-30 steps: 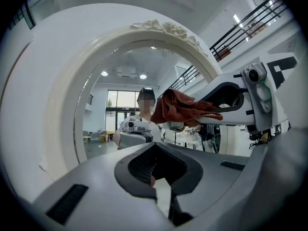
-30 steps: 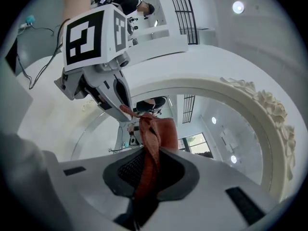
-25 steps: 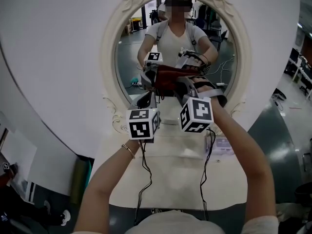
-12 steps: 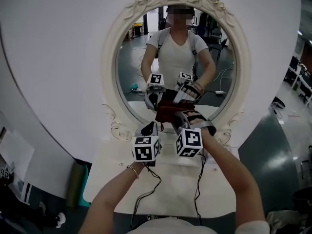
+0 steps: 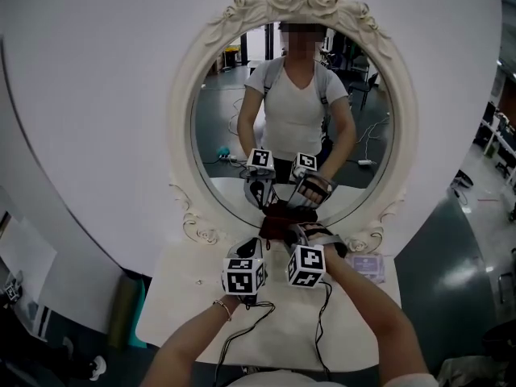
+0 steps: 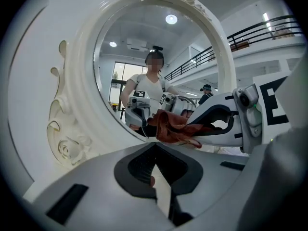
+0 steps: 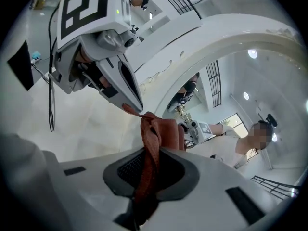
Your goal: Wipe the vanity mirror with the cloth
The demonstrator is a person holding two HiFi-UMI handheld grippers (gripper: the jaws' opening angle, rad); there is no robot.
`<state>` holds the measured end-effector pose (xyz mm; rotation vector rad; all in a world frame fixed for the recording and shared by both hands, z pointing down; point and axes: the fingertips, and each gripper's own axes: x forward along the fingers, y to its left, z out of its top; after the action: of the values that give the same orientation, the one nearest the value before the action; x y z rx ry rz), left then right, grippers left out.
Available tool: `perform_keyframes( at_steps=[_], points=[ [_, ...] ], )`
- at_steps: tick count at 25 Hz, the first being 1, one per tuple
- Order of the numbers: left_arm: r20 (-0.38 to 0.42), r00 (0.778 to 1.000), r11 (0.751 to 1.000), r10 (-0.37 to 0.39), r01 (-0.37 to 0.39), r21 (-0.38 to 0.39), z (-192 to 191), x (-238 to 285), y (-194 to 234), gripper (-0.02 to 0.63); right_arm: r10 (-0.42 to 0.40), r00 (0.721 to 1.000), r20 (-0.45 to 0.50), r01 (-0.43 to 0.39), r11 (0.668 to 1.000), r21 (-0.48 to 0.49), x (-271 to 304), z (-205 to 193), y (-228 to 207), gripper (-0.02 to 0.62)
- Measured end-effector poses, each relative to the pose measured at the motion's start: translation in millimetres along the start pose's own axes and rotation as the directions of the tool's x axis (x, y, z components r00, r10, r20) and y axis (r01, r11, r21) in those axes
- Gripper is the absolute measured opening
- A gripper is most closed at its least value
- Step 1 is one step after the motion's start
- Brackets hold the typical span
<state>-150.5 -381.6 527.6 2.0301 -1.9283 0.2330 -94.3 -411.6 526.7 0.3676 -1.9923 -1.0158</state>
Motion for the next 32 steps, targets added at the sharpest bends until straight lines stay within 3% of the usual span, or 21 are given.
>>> perform_keyframes(
  at_steps=[9,16,24,32],
  points=[
    [-0.074,0.997,1.0,-0.001,-0.002,-0.031,-45.0,3.5,-1.3,0.003,0.077,0.997,-0.016,-0.076,0.997,0.034,17.7,-9.3,31.5,0.063],
    [-0.086,0.996,0.997,0.001,-0.008,-0.081,-51.8,1.7,-0.7,0.003,0.094,0.996,-0.006,-0.094,0.994,0.056,16.9,-8.4,30.5,0.061],
    [-0.012,1.0,1.0,-0.027,0.027,0.0,10.1,-11.7,-12.3,0.003,0.056,0.997,0.051,-0.059,0.997,0.054,-22.7,2.3,-9.6,0.063],
    [0.106,0.992,0.993,-0.066,0.054,0.109,114.1,-15.6,-32.8,0.003,-0.125,0.99,0.063,0.123,0.992,0.034,-96.2,9.4,-102.6,0.063]
  ],
)
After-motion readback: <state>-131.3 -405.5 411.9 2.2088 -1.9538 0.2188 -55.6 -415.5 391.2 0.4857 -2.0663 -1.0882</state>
